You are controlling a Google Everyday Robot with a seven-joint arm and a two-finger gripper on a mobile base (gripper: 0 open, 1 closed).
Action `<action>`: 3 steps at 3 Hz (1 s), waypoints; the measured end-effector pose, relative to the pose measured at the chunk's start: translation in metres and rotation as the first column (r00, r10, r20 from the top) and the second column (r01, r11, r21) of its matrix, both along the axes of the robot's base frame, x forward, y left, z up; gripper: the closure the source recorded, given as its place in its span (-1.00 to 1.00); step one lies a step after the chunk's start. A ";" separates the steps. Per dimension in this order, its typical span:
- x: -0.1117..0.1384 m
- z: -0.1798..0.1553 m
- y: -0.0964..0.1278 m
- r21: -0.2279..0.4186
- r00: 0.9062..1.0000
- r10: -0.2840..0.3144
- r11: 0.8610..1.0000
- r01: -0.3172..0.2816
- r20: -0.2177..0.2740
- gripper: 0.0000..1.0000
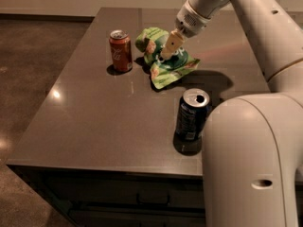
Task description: Move green rice chip bag near coke can
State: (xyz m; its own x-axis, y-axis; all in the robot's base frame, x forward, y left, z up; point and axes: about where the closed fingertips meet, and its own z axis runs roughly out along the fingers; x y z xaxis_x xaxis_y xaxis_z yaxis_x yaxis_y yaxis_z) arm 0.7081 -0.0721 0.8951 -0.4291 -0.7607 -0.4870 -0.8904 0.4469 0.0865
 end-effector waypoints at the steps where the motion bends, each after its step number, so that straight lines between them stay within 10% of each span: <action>1: -0.002 -0.001 0.005 0.009 1.000 0.017 1.000 -0.017 -0.008 -0.21; 3: 0.001 -0.006 0.012 0.034 1.000 0.020 0.999 -0.020 -0.004 -1.00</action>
Offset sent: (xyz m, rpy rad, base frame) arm -0.0229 -0.0011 0.0016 0.0338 0.0446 0.0414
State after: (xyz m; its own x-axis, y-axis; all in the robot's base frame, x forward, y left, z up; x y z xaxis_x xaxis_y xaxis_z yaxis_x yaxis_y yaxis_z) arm 0.7090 -0.0604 0.8895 -0.4162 -0.7520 -0.5112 -0.8986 0.4260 0.1050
